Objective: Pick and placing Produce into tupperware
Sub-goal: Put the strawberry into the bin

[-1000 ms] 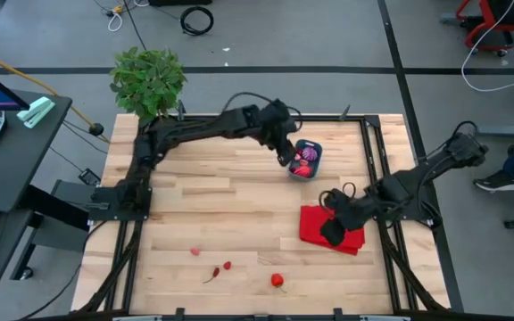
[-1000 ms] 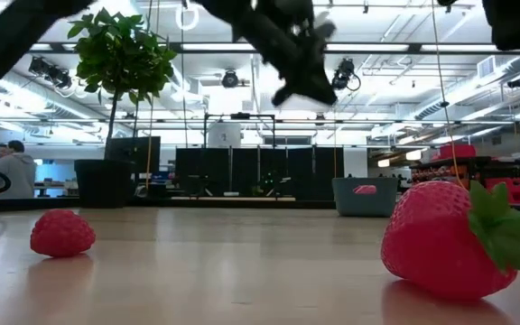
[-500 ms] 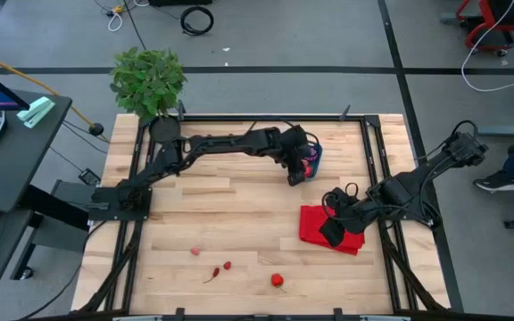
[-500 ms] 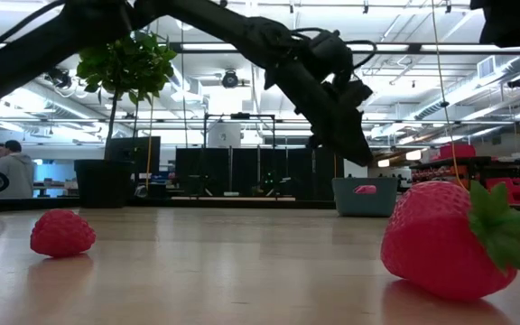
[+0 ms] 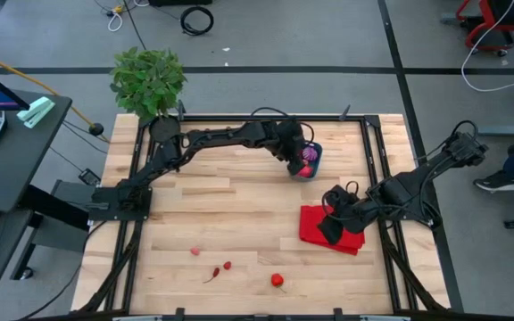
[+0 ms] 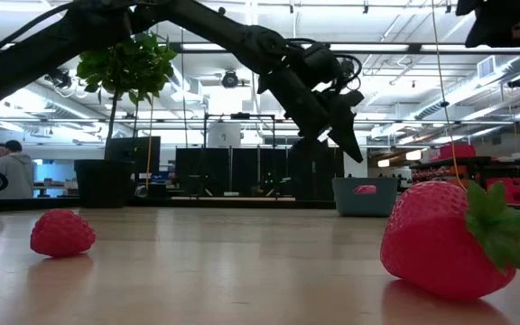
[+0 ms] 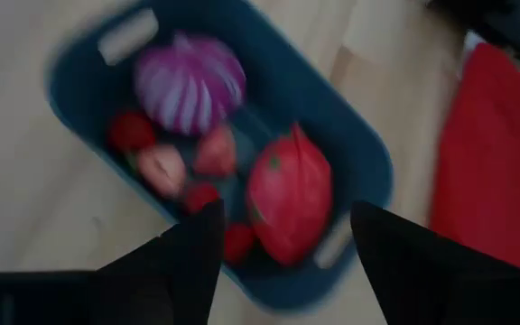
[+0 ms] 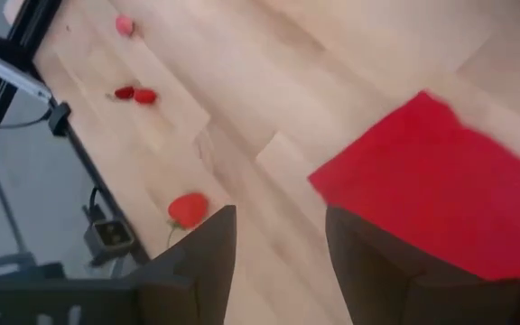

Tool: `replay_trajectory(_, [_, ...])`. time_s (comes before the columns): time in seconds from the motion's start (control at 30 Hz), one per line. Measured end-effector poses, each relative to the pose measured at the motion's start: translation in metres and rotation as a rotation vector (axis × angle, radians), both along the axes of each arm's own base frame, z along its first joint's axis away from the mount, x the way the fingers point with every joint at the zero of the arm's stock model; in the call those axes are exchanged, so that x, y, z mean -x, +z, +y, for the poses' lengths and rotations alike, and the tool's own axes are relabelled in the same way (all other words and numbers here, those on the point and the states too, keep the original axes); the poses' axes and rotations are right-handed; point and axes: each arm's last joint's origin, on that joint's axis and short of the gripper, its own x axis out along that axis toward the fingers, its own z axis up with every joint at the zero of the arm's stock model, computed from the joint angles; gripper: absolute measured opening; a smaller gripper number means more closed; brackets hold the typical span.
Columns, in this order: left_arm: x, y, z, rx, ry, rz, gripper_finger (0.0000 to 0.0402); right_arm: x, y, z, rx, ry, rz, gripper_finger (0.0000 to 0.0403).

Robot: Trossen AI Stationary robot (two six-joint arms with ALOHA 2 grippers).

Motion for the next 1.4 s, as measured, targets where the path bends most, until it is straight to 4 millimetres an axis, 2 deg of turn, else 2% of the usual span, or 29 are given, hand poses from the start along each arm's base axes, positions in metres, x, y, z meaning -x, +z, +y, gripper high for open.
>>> replay_trajectory(0.17, [0.012, 0.006, -0.005, 0.073, 0.018, 0.097, 0.0201, -0.001, 0.0, -0.002, 0.058, -0.031, -0.028, 0.018])
replay_trajectory(0.3, [0.032, 0.029, -0.01, 0.14, -0.057, 0.172, 0.0153, 0.0, 0.0, -0.003, 0.087, -0.049, -0.036, 0.018])
replay_trajectory(0.4, [0.054, 0.043, -0.024, 0.202, -0.156, 0.301, 0.0123, 0.0, 0.0, -0.003, 0.093, -0.052, -0.033, 0.018])
replay_trajectory(0.6, [0.095, 0.061, -0.082, 0.246, -0.431, 0.665, 0.0112, 0.0, 0.0, -0.004, 0.106, -0.039, -0.028, 0.018])
replay_trajectory(0.83, [0.116, 0.073, -0.157, 0.204, -0.503, 0.733, 0.0142, 0.001, -0.001, -0.005, 0.134, -0.066, -0.03, 0.018])
replay_trajectory(0.97, [0.133, 0.072, -0.189, 0.198, -0.518, 0.789, 0.0147, 0.002, -0.001, -0.006, 0.14, -0.066, -0.021, 0.018])
replay_trajectory(1.1, [0.165, 0.079, -0.21, 0.168, -0.463, 0.852, 0.0135, 0.001, -0.001, -0.006, 0.136, -0.067, -0.025, 0.018])
replay_trajectory(1.23, [0.208, 0.083, -0.214, 0.149, -0.226, 0.935, 0.0121, -0.004, 0.001, -0.002, 0.113, -0.049, -0.07, 0.018])
replay_trajectory(1.4, [0.25, 0.078, -0.213, 0.23, 0.112, 0.866, 0.0113, -0.03, -0.003, 0.018, 0.064, 0.225, -0.165, 0.0193])
